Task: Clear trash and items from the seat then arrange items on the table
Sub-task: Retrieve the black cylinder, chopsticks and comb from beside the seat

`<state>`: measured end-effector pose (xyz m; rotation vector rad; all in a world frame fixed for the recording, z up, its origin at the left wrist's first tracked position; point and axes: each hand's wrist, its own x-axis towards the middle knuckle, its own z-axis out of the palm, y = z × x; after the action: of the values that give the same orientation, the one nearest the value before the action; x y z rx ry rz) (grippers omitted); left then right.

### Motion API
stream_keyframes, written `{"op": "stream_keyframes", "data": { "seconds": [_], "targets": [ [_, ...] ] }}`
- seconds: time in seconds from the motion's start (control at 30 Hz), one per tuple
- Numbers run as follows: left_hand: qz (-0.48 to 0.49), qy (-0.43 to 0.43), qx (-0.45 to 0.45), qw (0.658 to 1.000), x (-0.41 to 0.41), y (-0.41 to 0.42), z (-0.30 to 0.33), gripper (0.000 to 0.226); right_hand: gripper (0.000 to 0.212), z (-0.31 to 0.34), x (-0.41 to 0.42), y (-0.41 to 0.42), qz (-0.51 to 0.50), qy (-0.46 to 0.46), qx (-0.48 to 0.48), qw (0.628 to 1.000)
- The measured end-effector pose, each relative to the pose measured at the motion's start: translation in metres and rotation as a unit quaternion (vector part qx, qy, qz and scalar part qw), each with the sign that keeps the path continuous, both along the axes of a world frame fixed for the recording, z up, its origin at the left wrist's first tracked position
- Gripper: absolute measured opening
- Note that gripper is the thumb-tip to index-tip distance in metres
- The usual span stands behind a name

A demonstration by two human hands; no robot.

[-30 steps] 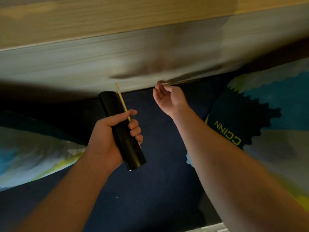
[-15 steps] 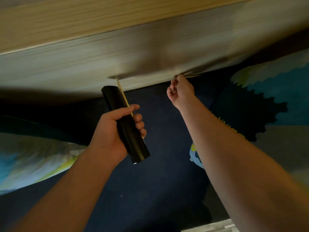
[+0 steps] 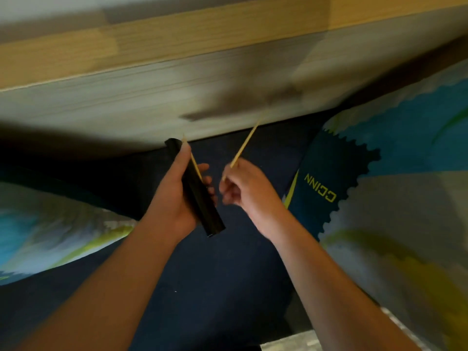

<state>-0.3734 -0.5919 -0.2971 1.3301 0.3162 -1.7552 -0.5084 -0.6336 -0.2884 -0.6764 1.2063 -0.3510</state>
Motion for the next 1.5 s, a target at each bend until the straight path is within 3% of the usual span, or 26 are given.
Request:
{"op": "stream_keyframes", "data": {
  "seconds": [0.13,0.27,0.33,0.43,0.5,0.63,0.9,1.03,1.17,1.3,1.4,1.5],
  "targets": [
    [-0.012,0.037,-0.023,0.999,0.002,0.01,0.006,0.097,0.025,0.036,-0.013,0.06,0.124,0.034,-0.089,0.988],
    [-0.038,0.052,-0.051,0.997,0.007,0.031,0.012,0.1,0.027,0.062,-0.014,0.101,0.197,0.095,-0.15,0.964],
    [-0.062,0.044,-0.058,0.995,0.009,0.041,0.017,0.1,0.027,0.068,-0.009,0.115,0.285,0.169,-0.206,0.92],
    [-0.088,0.027,-0.049,0.995,0.012,0.06,0.026,0.102,0.025,0.075,0.0,0.137,0.395,0.27,-0.295,0.827],
    [-0.108,0.007,-0.049,0.993,0.011,0.074,0.031,0.088,0.019,0.081,0.005,0.152,0.414,0.289,-0.314,0.804],
    [-0.113,-0.007,-0.042,0.993,0.003,0.094,0.038,0.031,0.02,0.095,0.006,0.177,0.412,0.278,-0.319,0.807],
    [-0.217,0.028,0.014,0.976,-0.091,0.142,0.035,0.026,0.038,0.08,-0.093,0.211,0.344,0.251,-0.19,0.885],
    [-0.235,0.055,0.02,0.97,-0.139,0.166,0.031,0.037,0.053,0.068,-0.158,0.228,0.282,0.222,-0.125,0.925],
    [-0.271,0.017,0.043,0.961,-0.199,0.193,0.021,0.04,0.049,0.044,-0.244,0.248,0.087,0.134,0.037,0.987],
    [-0.306,-0.002,0.084,0.948,-0.267,0.224,0.006,0.044,0.031,0.006,-0.333,0.271,-0.179,0.167,0.102,0.964],
    [-0.335,0.001,0.093,0.938,-0.307,0.235,0.002,0.048,0.011,-0.015,-0.375,0.278,-0.253,0.167,0.153,0.941],
    [-0.341,0.013,0.086,0.936,-0.346,0.221,-0.003,0.044,0.007,-0.034,-0.406,0.273,-0.334,0.116,0.181,0.918]
  ]
}}
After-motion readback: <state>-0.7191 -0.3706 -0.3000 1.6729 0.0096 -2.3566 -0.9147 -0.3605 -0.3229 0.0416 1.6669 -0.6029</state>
